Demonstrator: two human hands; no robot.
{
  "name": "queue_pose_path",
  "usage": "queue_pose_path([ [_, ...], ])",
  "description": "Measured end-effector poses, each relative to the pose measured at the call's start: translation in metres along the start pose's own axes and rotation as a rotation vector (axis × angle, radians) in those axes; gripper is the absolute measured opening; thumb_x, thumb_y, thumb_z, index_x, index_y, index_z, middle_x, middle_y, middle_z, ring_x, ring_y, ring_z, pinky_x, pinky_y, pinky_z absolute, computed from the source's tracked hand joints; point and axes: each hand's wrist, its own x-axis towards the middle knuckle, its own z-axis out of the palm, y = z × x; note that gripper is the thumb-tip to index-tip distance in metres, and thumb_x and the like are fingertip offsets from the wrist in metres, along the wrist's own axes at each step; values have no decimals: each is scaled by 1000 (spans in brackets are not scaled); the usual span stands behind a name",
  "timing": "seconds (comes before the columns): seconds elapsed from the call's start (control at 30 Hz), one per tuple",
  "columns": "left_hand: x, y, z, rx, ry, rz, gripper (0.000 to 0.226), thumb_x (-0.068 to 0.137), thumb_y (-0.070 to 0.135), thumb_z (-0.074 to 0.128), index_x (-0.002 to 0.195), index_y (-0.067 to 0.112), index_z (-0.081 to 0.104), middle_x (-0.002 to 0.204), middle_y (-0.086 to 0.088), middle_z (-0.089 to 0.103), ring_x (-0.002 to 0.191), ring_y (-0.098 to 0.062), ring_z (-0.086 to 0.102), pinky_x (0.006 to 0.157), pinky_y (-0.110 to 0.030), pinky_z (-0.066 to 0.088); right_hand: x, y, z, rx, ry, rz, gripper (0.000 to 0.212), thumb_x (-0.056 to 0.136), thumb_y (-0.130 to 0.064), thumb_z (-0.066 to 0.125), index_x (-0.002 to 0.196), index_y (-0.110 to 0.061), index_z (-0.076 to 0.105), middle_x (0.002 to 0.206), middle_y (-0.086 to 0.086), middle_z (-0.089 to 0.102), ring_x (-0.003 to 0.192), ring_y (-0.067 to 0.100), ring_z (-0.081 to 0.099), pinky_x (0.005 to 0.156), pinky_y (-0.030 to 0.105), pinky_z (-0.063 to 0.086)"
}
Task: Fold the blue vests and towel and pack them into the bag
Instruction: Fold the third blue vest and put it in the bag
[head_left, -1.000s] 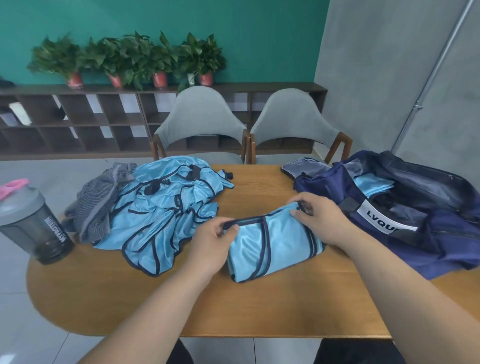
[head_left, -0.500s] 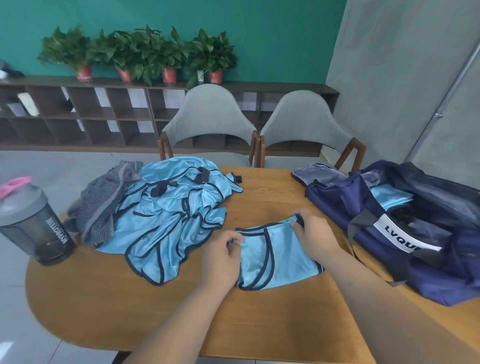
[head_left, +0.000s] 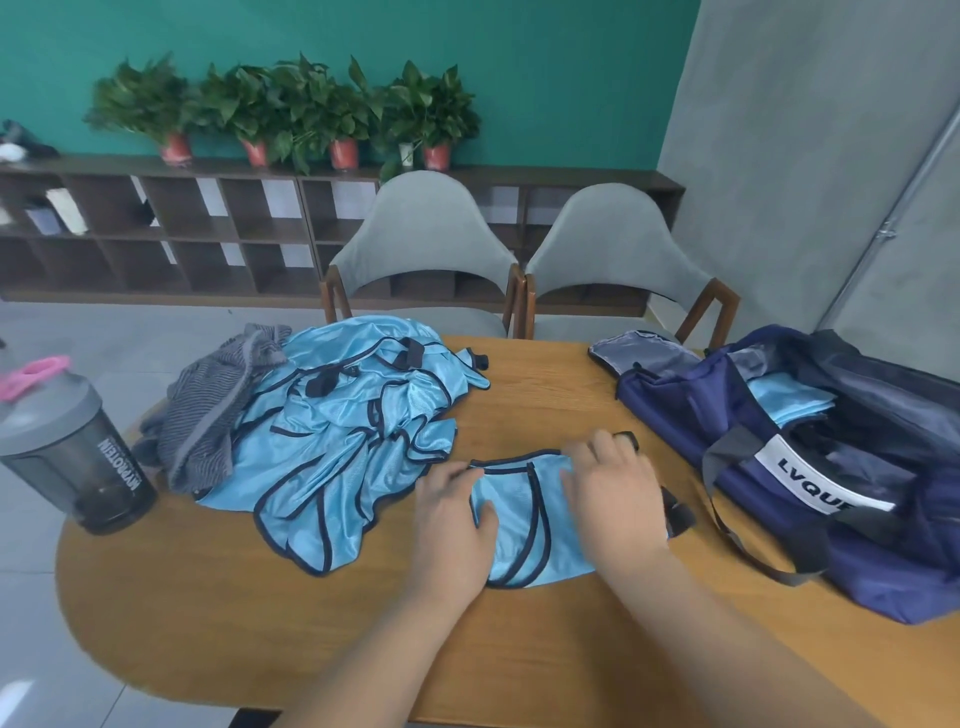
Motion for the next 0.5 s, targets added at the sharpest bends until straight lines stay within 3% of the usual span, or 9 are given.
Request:
queue_pose_path([
  [0.07, 2, -2, 3, 69, 8, 8, 45, 97, 19, 69, 141, 13, 65, 144, 5, 53, 137, -16, 41, 117, -28, 32, -20, -8, 11, 105, -92, 55, 33, 96, -38, 63, 119, -17, 71, 116, 3, 60, 107, 27, 56, 85, 41, 51],
  [0.2, 3, -2, 5, 115, -28, 18, 44, 99, 31, 66, 141, 19, 65, 148, 7, 53, 140, -16, 44, 120, -37, 33, -26, 2, 22, 129, -191, 50, 58, 104, -51, 28, 142, -20, 60, 141, 1, 56, 130, 25, 51, 106, 43, 46],
  [0.37, 1, 0, -1, 96, -38, 26, 47, 95, 53, 66, 138, 34, 63, 145, 15, 48, 139, -11, 38, 119, -36, 29, 7, 44, 25, 140, -379, -210, 47, 111, -39, 39, 156, -25, 46, 161, -4, 43, 150, 21, 37, 124, 39, 27],
  [0.43, -1, 1, -3, 60, -24, 74, 45, 96, 52, 65, 138, 35, 62, 145, 18, 45, 139, -8, 35, 118, -33, 27, 2, 47, 21, 191, -325, -190, 43, 109, -27, 48, 152, -23, 52, 161, -4, 45, 152, 20, 36, 126, 39, 26],
  [0.5, -3, 2, -3, 37, -26, 146, 43, 98, 47, 63, 139, 35, 61, 146, 19, 44, 139, -4, 35, 117, -29, 26, -15, 35, 14, 254, -196, -55, 40, 105, -22, 56, 144, -20, 61, 154, -1, 53, 146, 24, 45, 120, 41, 37],
])
